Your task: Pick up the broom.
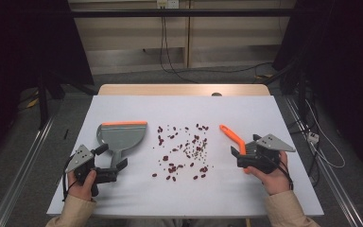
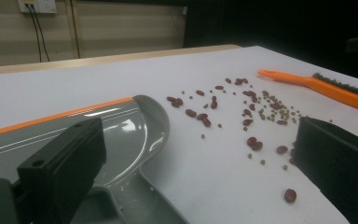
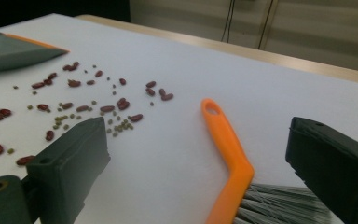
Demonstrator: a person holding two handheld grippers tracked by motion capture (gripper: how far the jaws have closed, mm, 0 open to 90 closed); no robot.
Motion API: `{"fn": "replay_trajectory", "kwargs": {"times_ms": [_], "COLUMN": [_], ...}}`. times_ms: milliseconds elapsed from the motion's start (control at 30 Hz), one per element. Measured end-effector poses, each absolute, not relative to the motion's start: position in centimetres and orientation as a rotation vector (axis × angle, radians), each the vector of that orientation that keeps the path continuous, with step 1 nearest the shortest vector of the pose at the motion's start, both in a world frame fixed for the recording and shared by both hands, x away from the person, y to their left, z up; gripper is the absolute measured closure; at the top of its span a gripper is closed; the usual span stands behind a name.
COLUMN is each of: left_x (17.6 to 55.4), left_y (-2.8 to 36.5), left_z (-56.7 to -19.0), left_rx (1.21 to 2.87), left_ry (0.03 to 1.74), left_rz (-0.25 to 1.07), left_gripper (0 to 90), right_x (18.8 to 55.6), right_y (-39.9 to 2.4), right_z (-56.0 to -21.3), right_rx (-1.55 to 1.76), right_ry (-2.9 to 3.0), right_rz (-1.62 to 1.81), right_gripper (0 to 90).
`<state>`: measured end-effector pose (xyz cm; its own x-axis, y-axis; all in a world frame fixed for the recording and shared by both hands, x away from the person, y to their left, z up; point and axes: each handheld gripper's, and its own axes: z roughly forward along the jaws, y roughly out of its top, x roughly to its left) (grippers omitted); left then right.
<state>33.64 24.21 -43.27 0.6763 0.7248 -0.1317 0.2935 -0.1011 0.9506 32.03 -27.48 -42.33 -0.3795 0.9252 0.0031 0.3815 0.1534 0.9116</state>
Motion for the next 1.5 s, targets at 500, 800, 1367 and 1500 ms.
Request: {"fn": "replay_trajectory", "kwargs": {"times_ms": [500, 800, 1367, 1500], "left_x": [33.7, 33.7, 33.8, 33.8], "left_y": [24.1, 24.1, 24.0, 24.0], "left_z": [-43.4, -43.4, -43.6, -43.6], "left_rx": [1.689, 1.689, 1.694, 1.695], "left_ry": [0.839, 0.84, 0.846, 0.847], "left_rz": [0.441, 0.441, 0.431, 0.429], "left_gripper": [2.5, 2.5, 2.5, 2.5], "right_x": [36.5, 38.5, 41.0, 41.4], "right_y": [-27.8, -28.4, -28.7, -28.6], "right_z": [-42.8, -42.1, -43.0, -43.3], "right_rx": [1.395, 1.436, 1.492, 1.496], "right_ry": [1.982, 2.06, 2.27, 2.306], "right_rz": [1.051, 1.001, 0.803, 0.753], "right_gripper": [16.8, 34.5, 65.8, 68.1]}}
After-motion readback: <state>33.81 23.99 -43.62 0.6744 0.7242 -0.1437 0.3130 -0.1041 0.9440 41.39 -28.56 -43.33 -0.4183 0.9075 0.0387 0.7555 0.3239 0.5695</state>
